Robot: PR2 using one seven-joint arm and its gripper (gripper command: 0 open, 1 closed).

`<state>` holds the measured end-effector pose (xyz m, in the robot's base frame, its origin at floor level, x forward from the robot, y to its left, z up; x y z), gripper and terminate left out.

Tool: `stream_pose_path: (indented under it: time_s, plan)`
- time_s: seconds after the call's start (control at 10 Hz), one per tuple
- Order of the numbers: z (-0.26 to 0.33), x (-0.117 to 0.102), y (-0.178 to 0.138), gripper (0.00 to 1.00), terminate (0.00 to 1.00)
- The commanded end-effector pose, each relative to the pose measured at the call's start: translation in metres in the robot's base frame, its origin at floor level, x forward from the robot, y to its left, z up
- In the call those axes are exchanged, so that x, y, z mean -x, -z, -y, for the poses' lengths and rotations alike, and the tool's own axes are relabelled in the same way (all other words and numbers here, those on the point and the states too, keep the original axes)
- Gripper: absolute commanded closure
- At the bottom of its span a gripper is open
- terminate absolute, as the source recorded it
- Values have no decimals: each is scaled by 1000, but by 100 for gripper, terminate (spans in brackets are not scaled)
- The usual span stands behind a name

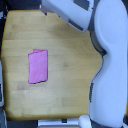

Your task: Folding a cloth

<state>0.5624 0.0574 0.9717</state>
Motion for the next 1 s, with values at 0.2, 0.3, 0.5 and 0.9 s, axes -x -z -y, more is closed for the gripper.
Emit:
stream_pose_path:
  time_s: [0.2,0.3,0.5,0.9]
  plan:
    - [205,27,-14,0,0]
    - [222,29,-14,0,0]
    - [255,29,-10,0,0]
    - [311,19,3,0,100]
